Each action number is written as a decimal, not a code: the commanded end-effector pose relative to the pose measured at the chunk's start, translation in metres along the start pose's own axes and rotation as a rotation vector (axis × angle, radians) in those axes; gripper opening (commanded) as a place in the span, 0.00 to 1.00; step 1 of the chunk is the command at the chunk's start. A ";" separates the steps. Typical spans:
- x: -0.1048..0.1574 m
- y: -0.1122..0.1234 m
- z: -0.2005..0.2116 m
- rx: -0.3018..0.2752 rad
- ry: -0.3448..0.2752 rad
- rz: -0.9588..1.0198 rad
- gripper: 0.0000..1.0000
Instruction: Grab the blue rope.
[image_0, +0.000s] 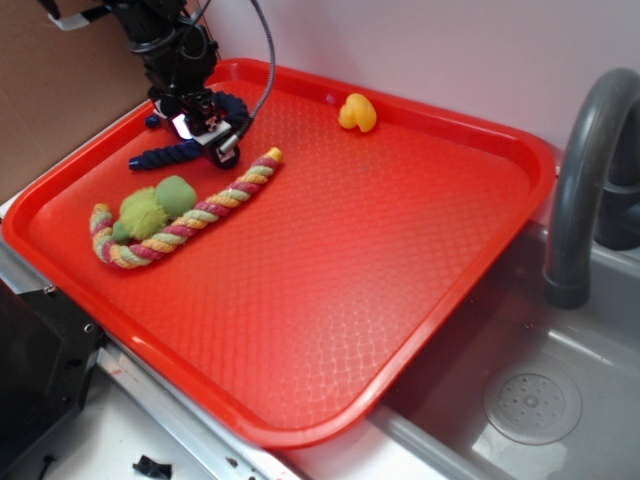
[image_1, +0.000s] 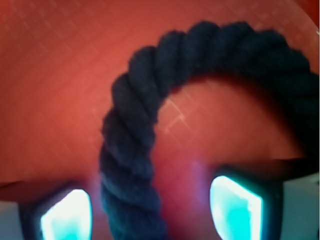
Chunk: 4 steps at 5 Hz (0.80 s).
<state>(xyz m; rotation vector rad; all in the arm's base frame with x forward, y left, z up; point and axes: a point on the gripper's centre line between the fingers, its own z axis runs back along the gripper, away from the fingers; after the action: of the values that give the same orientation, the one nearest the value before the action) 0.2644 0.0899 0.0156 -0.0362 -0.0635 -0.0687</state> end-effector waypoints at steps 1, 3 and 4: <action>0.005 -0.005 -0.001 -0.026 0.014 -0.039 0.00; 0.006 -0.005 0.016 0.015 0.084 -0.012 0.00; 0.006 -0.021 0.064 0.061 0.073 0.064 0.00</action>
<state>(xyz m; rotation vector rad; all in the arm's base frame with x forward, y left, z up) 0.2540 0.0696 0.0614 0.0049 0.0801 0.0149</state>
